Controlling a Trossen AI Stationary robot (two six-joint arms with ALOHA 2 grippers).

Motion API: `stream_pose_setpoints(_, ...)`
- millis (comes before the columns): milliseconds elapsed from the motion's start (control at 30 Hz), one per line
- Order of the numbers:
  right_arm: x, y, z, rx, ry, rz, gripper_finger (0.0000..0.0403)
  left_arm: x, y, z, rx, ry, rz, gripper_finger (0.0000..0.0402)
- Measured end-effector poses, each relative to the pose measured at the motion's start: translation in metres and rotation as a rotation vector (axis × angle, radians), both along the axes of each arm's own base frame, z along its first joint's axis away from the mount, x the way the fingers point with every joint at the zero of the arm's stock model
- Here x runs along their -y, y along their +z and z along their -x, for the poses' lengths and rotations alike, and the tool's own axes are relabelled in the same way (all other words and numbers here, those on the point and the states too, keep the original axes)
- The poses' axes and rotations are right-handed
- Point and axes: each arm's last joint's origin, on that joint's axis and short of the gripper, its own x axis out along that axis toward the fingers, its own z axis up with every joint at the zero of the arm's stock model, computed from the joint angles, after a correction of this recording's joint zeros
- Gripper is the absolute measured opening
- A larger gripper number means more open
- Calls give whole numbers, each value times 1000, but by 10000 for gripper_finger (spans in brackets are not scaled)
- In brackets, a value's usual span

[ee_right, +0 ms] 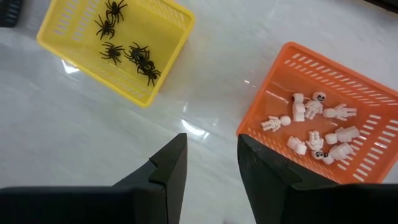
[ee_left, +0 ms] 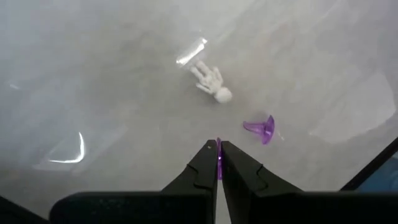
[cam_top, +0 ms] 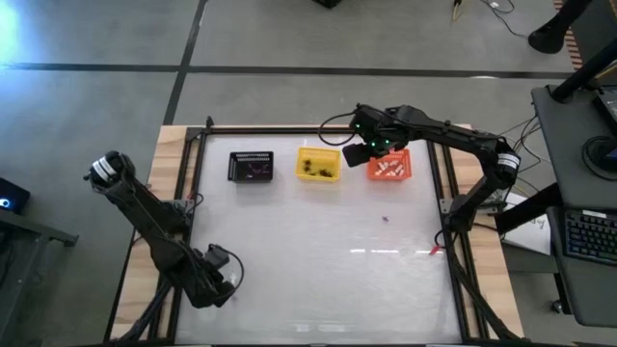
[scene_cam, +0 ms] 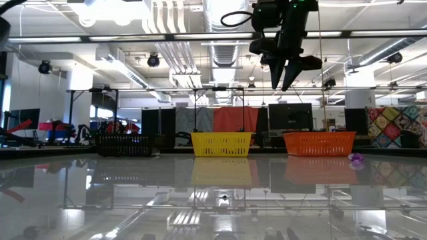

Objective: Sort Halloween decoration
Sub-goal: Put the violet hat toy into the black bin

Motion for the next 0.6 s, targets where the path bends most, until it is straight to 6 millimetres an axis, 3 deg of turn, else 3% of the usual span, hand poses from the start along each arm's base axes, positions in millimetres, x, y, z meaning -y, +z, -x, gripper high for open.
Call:
stream_pose_setpoints(300,-2,0,-1,-4,5,6,127,-33,19,-1,24,20,-64,0)
stream_pose_setpoints(600,-2,0,-1,-17,81,27,132,-86,39,-19,115,82,-127,0)
